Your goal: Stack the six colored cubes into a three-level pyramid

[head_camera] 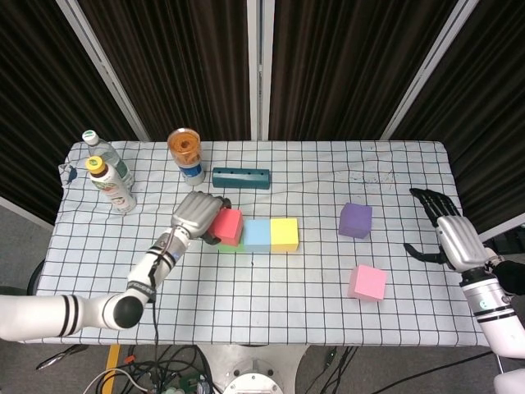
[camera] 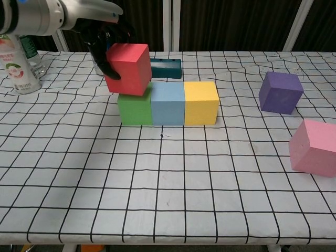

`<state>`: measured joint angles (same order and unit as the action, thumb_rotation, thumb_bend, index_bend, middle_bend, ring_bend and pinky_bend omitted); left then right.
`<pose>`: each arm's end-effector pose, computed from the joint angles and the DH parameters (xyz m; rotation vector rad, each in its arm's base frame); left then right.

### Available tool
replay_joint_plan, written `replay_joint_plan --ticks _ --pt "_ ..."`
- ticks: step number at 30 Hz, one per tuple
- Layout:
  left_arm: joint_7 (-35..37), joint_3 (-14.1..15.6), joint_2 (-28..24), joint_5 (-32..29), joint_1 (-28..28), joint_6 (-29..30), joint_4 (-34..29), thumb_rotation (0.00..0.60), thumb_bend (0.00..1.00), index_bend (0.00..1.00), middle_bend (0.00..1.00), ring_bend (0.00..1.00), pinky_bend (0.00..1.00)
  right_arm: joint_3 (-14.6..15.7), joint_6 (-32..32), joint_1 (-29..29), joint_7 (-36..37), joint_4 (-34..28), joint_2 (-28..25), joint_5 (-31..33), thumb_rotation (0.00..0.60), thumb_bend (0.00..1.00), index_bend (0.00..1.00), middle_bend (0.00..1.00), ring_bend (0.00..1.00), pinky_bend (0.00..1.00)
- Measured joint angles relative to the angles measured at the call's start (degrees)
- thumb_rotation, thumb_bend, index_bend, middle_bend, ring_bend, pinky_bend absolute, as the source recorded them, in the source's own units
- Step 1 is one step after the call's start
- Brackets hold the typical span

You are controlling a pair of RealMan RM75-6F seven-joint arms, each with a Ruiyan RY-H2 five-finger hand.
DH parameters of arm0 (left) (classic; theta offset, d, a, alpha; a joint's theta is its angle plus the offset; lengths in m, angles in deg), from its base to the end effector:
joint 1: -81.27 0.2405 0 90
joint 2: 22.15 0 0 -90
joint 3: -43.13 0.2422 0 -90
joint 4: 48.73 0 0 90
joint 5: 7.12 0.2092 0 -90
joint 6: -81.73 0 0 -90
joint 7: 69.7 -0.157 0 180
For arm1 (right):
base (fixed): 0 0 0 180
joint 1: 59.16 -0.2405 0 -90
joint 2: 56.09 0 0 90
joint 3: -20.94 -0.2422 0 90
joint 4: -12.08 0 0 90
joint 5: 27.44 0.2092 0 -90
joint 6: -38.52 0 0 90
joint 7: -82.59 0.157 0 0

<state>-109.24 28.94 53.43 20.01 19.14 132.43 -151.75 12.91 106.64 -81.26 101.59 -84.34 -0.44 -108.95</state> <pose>-0.0430 0.3668 0.0177 -1.9675 -0.9901 -0.7552 -0.2394 -0.2917 0.1695 1.5090 -1.1150 1.1458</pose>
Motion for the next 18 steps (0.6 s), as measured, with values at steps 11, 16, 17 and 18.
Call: replay_joint_plan --ticks 11,16,17,18 --pt "-1.6 1.6 3.5 -7.4 -5.6 1.9 3.6 0.573 0.11 0.15 0.26 0.26 0.33 -0.2 -0.2 0.0 1.1 0.8 0.0 -0.3 0.600 0.18 0.00 0.07 0.00 0.00" --pt "-0.8 2.4 3.2 -7.3 -5.8 1.8 3.0 0.559 0.10 0.09 0.17 0.17 0.29 -0.3 -0.1 0.2 1.4 0.9 0.0 -0.2 0.600 0.18 0.00 0.07 0.00 0.00" --pt "-0.7 2.6 3.0 -6.9 -5.8 1.7 2.8 0.558 0.10 0.09 0.16 0.16 0.28 -0.4 0.0 0.2 1.5 0.9 0.0 -0.2 0.600 0.18 0.00 0.07 0.00 0.00" --pt "-0.5 2.8 2.7 -6.2 -5.7 1.5 2.5 0.565 0.10 0.09 0.15 0.15 0.27 -0.4 0.1 0.3 1.5 0.9 -0.1 -0.2 0.600 0.17 0.00 0.07 0.00 0.00"
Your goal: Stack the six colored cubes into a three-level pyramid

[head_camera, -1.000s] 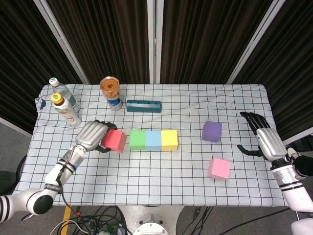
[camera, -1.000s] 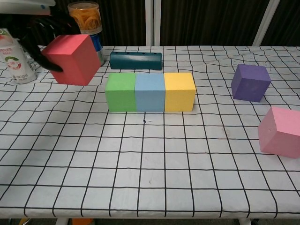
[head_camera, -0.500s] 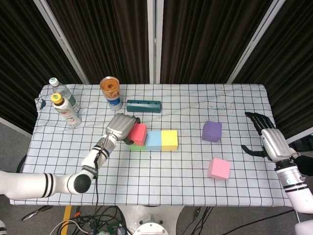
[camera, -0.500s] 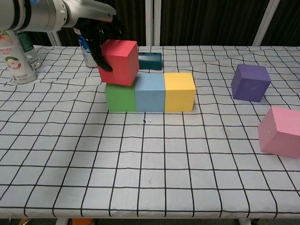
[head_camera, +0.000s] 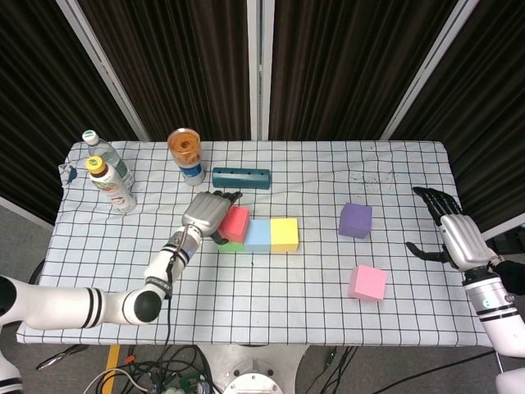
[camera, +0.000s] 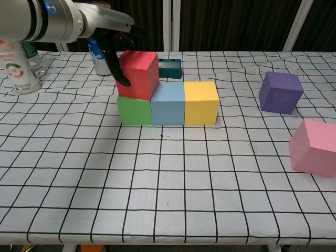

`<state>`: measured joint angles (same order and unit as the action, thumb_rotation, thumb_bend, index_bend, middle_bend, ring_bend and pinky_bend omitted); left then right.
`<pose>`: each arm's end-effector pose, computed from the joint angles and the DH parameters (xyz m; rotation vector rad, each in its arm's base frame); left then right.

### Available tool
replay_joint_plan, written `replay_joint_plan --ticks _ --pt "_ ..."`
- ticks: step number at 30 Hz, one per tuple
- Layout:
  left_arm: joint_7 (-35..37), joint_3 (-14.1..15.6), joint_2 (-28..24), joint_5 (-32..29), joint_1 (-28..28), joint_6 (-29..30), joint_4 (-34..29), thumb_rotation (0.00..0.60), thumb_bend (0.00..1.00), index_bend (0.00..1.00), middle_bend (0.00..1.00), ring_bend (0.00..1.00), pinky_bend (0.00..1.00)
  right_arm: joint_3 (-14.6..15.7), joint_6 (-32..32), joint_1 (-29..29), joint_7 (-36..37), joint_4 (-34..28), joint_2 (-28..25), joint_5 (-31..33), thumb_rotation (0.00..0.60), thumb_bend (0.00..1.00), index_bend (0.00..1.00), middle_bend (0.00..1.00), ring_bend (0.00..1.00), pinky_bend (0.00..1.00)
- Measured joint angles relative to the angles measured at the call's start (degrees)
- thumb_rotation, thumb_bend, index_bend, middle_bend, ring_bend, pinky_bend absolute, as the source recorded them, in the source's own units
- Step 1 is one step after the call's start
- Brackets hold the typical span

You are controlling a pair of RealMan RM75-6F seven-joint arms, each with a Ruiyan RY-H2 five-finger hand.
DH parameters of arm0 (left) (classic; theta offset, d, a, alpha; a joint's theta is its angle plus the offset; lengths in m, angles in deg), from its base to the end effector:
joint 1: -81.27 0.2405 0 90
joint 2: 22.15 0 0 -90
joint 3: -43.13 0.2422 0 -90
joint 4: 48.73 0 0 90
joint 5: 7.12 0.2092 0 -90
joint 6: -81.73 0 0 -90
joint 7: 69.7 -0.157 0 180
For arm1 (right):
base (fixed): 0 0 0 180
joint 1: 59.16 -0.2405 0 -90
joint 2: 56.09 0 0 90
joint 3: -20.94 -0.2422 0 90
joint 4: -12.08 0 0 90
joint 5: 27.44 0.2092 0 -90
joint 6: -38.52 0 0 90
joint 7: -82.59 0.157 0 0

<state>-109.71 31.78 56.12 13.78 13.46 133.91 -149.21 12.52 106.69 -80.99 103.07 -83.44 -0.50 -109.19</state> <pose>-0.0359 0.3705 0.0016 -1.9704 -1.0049 -0.6974 -0.2422 -0.2931 0.1730 1.4965 -1.1187 1.1569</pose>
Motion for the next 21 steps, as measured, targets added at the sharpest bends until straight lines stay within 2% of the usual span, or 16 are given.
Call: replay_joint_plan --ticks 4,12,21 --pt "1.1 0.9 -1.6 3.6 0.6 -1.5 -0.4 0.600 0.10 0.09 0.15 0.15 0.22 -0.1 0.3 0.2 0.1 -0.1 -0.2 -0.1 0.600 0.17 0.00 0.07 0.00 0.00" --pt "6.7 2.3 -4.0 15.1 2.3 -7.5 2.8 0.600 0.10 0.15 0.16 0.15 0.20 -0.2 0.6 0.4 -0.4 -0.7 -0.2 -0.2 0.600 0.17 0.00 0.07 0.00 0.00" --pt "10.7 3.6 -2.8 23.1 2.6 -10.0 8.3 0.600 0.10 0.22 0.25 0.15 0.20 -0.5 0.9 0.7 -1.2 -1.2 -0.2 0.5 0.600 0.17 0.00 0.07 0.00 0.00"
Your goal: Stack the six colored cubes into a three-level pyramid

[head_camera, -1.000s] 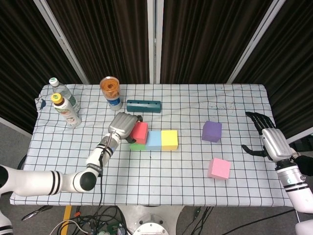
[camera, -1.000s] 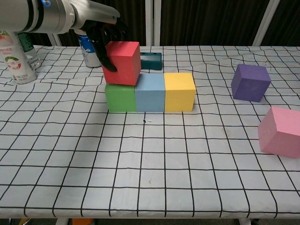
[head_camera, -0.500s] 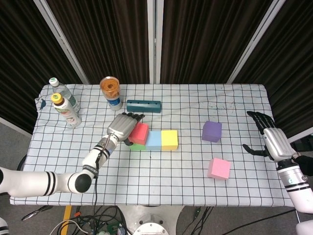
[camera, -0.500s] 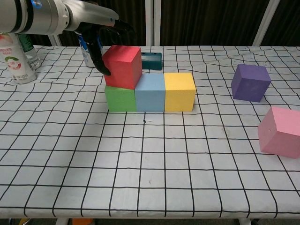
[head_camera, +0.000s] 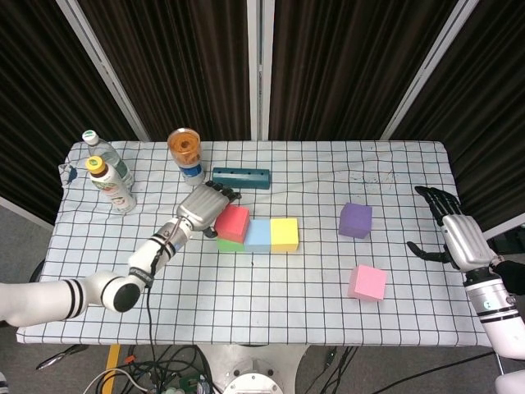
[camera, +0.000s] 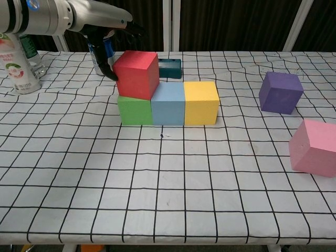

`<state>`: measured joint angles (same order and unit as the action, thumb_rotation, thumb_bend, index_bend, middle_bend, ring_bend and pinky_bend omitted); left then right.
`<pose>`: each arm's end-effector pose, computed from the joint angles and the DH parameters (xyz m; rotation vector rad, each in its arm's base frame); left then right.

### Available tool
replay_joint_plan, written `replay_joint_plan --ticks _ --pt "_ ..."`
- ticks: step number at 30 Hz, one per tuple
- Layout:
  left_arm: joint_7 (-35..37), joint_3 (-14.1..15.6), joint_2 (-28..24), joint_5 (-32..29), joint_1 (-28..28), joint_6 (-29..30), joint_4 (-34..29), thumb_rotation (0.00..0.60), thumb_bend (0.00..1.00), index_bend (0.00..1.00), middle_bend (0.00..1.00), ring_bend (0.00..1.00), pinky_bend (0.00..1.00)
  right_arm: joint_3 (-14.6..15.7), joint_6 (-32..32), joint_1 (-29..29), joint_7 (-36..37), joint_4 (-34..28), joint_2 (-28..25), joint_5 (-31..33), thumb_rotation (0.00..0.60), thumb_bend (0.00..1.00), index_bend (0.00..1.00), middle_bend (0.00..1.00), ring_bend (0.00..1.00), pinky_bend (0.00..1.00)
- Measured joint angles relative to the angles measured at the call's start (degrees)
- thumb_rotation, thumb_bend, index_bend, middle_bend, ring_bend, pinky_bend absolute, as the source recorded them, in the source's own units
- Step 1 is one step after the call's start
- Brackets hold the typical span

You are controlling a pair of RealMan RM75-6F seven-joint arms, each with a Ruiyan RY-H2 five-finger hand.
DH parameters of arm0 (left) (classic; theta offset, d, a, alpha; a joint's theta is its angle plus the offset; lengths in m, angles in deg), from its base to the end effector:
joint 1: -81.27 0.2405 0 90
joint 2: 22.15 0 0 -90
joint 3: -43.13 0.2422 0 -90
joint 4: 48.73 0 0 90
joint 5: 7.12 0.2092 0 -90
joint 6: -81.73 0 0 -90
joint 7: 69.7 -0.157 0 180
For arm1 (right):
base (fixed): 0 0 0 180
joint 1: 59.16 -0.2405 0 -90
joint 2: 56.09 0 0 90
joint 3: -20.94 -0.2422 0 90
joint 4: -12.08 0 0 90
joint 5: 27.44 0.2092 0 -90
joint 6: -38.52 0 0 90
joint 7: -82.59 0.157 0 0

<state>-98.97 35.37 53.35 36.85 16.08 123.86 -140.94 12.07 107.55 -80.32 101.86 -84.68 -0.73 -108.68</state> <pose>-0.0512 0.3891 0.0116 -2.1260 -0.7563 -0.7345 -0.2399 -0.2904 0.1750 1.4799 -1.1094 1.1648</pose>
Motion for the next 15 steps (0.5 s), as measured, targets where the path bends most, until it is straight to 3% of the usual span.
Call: replay_joint_plan --ticks 10,15 --pt "1.7 -0.1 1.5 -0.5 -0.6 0.8 1.2 0.600 0.10 0.33 0.41 0.24 0.20 -0.2 0.2 0.3 -0.1 0.1 0.1 0.5 0.600 0.17 0.00 0.07 0.00 0.00" --pt "2.3 -0.8 0.7 -2.8 -0.9 1.7 -1.3 0.600 0.10 0.33 0.42 0.24 0.20 -0.4 0.6 0.5 0.0 0.1 0.0 0.5 0.600 0.17 0.00 0.07 0.00 0.00"
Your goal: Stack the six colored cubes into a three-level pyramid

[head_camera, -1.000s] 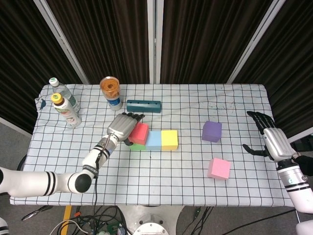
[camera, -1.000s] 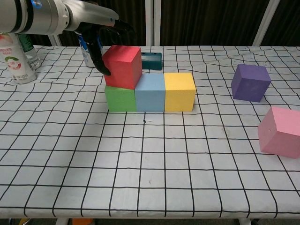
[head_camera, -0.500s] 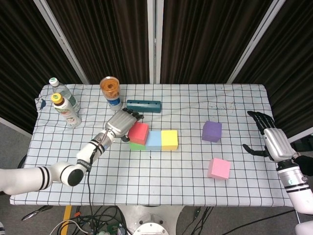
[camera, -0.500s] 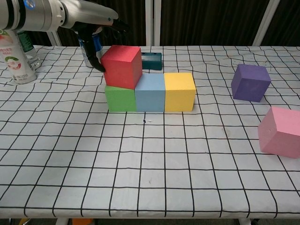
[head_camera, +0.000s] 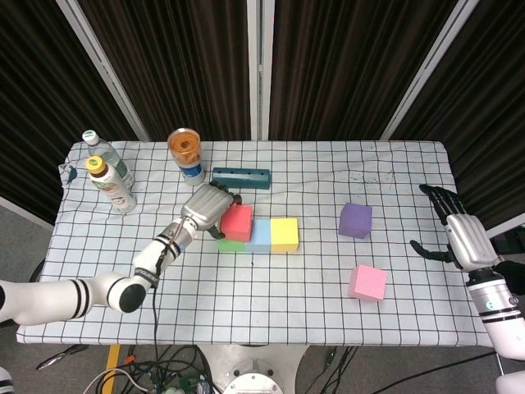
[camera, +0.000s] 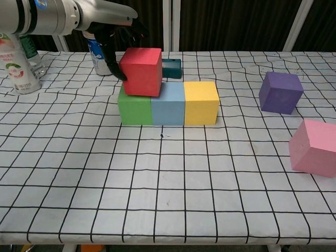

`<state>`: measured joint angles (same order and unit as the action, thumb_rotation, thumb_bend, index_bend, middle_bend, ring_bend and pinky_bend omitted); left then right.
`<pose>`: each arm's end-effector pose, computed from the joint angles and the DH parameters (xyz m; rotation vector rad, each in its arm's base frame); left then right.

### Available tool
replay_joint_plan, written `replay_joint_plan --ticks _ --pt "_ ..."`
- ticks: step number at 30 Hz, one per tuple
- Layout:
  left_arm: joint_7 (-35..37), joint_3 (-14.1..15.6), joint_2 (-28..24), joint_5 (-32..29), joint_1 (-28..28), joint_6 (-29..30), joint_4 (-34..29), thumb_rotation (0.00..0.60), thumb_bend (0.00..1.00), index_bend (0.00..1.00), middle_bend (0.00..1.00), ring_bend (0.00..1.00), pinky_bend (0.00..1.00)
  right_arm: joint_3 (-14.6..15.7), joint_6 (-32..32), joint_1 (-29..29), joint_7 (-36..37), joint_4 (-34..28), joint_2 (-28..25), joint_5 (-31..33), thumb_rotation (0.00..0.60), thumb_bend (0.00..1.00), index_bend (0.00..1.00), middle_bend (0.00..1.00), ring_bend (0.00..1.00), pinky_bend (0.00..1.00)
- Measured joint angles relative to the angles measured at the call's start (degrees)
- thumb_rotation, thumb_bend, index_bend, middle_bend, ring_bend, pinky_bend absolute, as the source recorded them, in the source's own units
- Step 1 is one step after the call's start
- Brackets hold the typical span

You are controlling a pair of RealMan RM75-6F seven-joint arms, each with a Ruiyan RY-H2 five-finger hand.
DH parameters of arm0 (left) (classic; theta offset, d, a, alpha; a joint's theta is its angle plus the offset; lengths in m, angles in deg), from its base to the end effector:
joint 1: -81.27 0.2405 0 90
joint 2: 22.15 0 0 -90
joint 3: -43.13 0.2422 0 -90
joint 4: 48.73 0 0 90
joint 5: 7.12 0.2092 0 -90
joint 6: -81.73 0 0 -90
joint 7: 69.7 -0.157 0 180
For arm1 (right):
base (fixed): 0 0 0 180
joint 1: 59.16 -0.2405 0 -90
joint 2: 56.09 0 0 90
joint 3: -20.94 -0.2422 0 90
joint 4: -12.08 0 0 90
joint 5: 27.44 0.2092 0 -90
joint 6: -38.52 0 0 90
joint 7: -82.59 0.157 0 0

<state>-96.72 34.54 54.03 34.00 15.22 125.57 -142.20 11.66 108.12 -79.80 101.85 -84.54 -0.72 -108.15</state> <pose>-0.0411 0.3869 0.0098 -2.0907 -0.8507 -0.7946 -0.2422 -0.2900 0.1784 1.4571 -1.1044 1.1700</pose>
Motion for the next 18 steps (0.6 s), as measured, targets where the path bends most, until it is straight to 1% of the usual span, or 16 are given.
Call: replay_joint_plan --ticks 5,12,18 --pt "-0.7 -0.3 -0.4 -3.4 -0.9 1.1 -1.8 0.600 0.10 0.32 0.41 0.24 0.20 0.0 -0.1 0.0 0.1 -0.1 -0.1 -0.3 0.600 0.17 0.00 0.07 0.00 0.00" --pt "-4.1 -0.1 1.4 -9.1 -3.2 4.4 -3.1 0.600 0.10 0.32 0.40 0.24 0.20 0.1 -0.1 0.2 0.0 -0.1 -0.2 -0.3 0.600 0.17 0.00 0.07 0.00 0.00" --pt "-6.6 0.5 2.9 -10.2 -4.0 7.6 -3.4 0.600 0.10 0.32 0.40 0.24 0.20 0.1 -0.1 0.3 0.2 0.0 -0.3 -0.3 0.600 0.17 0.00 0.07 0.00 0.00"
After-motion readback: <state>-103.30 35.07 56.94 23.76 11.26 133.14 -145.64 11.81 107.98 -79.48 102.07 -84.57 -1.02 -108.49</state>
